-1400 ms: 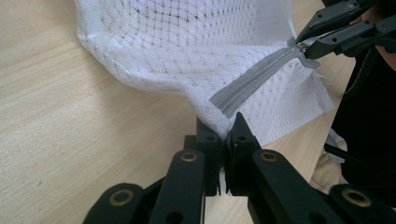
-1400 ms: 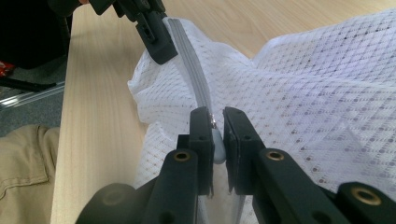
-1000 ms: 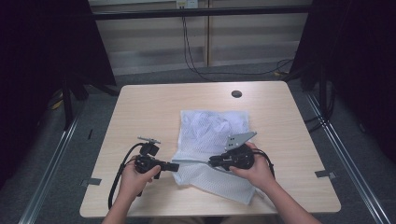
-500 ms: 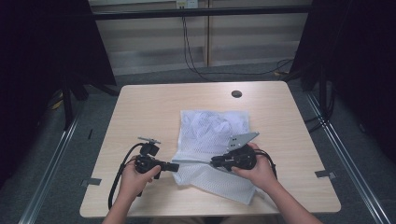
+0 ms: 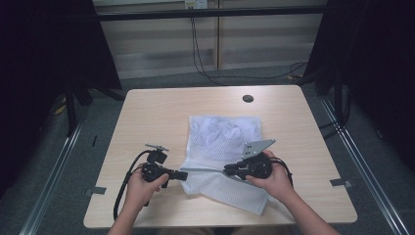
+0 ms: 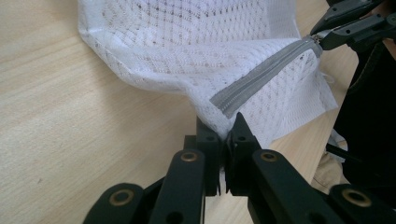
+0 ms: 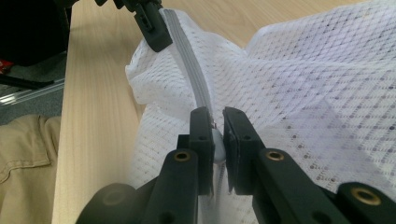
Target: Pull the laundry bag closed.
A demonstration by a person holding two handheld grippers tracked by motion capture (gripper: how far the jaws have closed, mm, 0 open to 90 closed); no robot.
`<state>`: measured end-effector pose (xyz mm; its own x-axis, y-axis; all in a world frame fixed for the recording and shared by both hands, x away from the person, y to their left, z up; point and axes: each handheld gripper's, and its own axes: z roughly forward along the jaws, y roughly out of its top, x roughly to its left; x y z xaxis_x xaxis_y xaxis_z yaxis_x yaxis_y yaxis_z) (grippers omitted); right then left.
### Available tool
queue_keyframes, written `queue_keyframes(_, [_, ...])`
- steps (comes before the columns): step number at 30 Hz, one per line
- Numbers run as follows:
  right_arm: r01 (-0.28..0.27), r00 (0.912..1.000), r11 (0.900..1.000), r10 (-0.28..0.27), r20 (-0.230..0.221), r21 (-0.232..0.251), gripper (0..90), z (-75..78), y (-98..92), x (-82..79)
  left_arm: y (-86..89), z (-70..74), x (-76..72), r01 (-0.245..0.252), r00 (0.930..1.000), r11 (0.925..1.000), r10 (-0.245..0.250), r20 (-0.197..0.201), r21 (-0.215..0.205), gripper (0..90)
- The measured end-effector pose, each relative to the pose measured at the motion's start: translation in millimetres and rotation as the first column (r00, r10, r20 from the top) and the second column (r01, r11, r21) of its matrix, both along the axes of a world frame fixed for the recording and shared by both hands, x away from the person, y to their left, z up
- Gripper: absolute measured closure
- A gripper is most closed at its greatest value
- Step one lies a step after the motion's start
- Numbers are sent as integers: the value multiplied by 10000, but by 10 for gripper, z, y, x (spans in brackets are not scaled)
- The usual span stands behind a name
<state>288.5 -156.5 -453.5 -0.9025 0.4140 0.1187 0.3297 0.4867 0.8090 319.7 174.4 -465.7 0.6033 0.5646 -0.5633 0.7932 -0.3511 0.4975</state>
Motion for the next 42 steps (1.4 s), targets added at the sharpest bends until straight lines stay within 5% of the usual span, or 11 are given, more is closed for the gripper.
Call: queue_keyframes(42, [13, 9999, 9999, -11, 138, -142, 827, -24, -240, -66, 7, -1, -3, -90, 10000, 9999, 90, 23, 113, 864])
